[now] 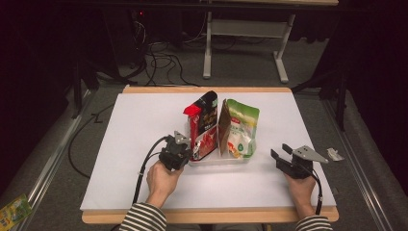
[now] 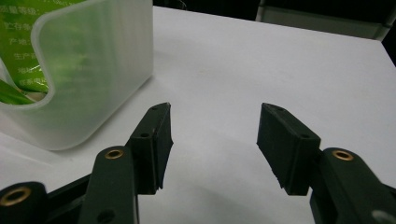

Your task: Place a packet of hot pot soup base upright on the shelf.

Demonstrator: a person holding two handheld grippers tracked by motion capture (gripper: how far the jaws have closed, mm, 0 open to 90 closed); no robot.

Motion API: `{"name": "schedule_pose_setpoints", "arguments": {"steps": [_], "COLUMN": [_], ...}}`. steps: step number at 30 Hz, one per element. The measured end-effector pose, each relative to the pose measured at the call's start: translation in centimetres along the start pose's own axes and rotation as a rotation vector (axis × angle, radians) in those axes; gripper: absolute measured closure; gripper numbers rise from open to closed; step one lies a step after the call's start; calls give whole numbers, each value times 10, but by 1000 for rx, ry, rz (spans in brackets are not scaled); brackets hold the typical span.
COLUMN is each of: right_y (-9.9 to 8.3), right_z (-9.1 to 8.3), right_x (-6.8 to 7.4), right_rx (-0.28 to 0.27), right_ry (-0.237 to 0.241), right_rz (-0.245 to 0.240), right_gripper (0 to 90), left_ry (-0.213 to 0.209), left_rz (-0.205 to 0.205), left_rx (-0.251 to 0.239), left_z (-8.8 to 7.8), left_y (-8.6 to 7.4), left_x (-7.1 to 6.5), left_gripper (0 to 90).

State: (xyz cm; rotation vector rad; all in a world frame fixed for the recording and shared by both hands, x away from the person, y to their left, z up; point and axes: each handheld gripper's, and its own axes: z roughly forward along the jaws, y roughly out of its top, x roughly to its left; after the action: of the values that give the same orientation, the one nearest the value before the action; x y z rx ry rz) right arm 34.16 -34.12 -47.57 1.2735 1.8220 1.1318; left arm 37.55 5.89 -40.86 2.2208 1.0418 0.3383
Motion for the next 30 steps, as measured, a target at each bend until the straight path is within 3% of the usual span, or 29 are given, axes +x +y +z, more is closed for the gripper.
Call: {"name": "schedule_pose_setpoints", "arguments": {"steps": [1, 3, 6, 11, 23, 30], "right_y": [0, 0, 0, 0, 0, 0], "right_z": [0, 0, 0, 0, 0, -1], "right_x": [0, 0, -1, -1, 0, 0], "right_rx": [1, 0, -1, -1, -1, -1], "right_ry": [0, 0, 1, 3, 4, 5], "right_rz": [0, -3, 5, 4, 11, 16], "right_gripper": [455, 454, 454, 453, 453, 452], "left_ry": [-6, -27, -13, -48, -18, -18], "left_rz": [3, -14, -14, -40, -17, -26], "left_rx": [26, 4, -5, -41, -46, -51], "left_z": [6, 8, 7, 4, 6, 7], "left_y": [-4, -8, -8, -14, -10, -9], "left_x": [0, 0, 0, 6, 8, 13], "left_gripper": [900, 900, 900, 900, 900, 900]}}
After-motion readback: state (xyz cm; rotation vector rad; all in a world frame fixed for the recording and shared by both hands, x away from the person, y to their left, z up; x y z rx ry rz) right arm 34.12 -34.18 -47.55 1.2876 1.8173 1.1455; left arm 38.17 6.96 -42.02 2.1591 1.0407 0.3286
